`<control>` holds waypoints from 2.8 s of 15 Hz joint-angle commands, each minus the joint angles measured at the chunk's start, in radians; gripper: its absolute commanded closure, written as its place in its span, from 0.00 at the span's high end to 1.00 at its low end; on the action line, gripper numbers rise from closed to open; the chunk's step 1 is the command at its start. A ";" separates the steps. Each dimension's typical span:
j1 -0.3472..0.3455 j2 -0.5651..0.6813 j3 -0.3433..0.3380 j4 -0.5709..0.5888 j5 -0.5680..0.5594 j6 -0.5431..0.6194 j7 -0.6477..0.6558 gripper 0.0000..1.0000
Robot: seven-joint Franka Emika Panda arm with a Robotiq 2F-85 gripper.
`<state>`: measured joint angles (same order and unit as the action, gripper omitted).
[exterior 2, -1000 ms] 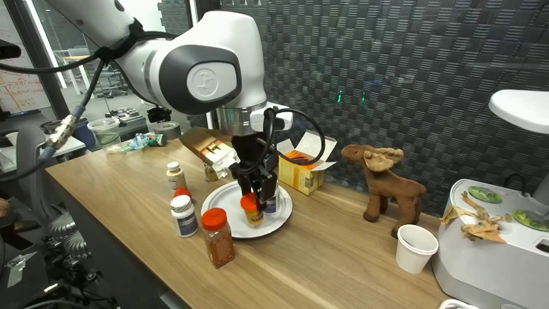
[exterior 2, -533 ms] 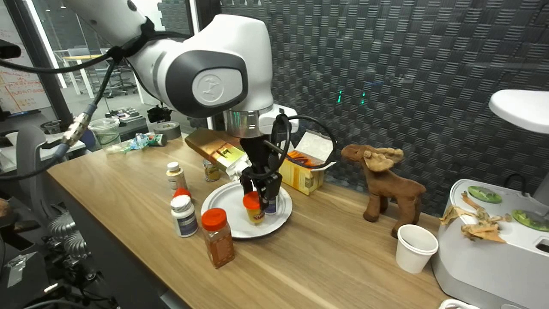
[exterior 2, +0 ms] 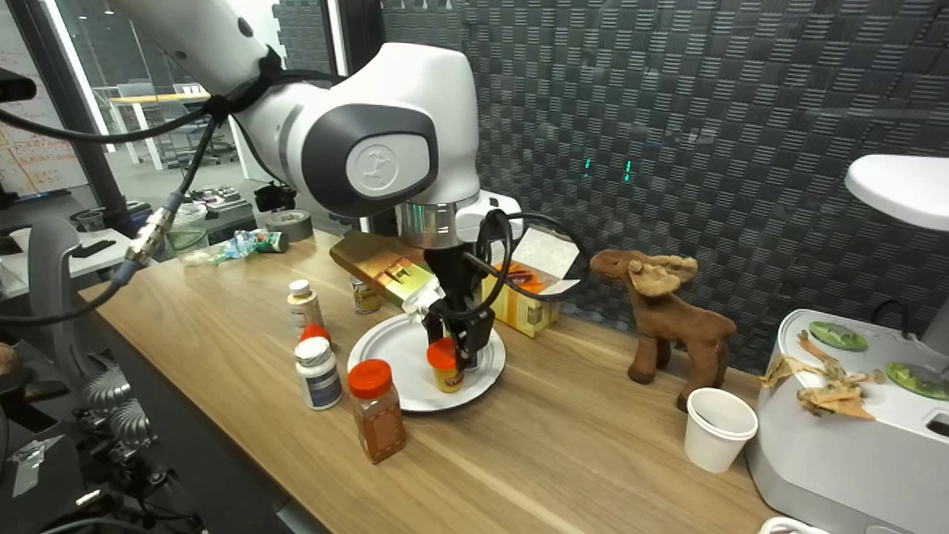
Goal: Pick up the bottles and small containers from the table and put them on the white plate.
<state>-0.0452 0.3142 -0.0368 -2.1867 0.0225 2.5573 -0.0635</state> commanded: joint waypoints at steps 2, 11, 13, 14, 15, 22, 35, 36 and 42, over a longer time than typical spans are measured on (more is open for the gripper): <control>0.005 0.010 -0.016 0.018 -0.048 0.021 0.017 0.31; 0.020 -0.101 -0.024 -0.092 -0.117 0.085 0.051 1.00; 0.028 -0.150 -0.023 -0.142 -0.108 0.119 0.086 1.00; 0.034 -0.182 -0.026 -0.172 -0.106 0.137 0.124 1.00; 0.039 -0.206 -0.028 -0.195 -0.104 0.155 0.162 0.99; 0.028 -0.417 -0.020 -0.395 -0.228 0.203 0.529 1.00; -0.031 -0.432 -0.002 -0.414 -0.139 -0.008 0.521 1.00; -0.032 -0.424 -0.001 -0.409 -0.143 0.001 0.509 1.00; -0.033 -0.363 0.000 -0.362 -0.173 0.009 0.494 1.00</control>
<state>-0.0715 -0.0875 -0.0428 -2.5950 -0.1475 2.5732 0.4565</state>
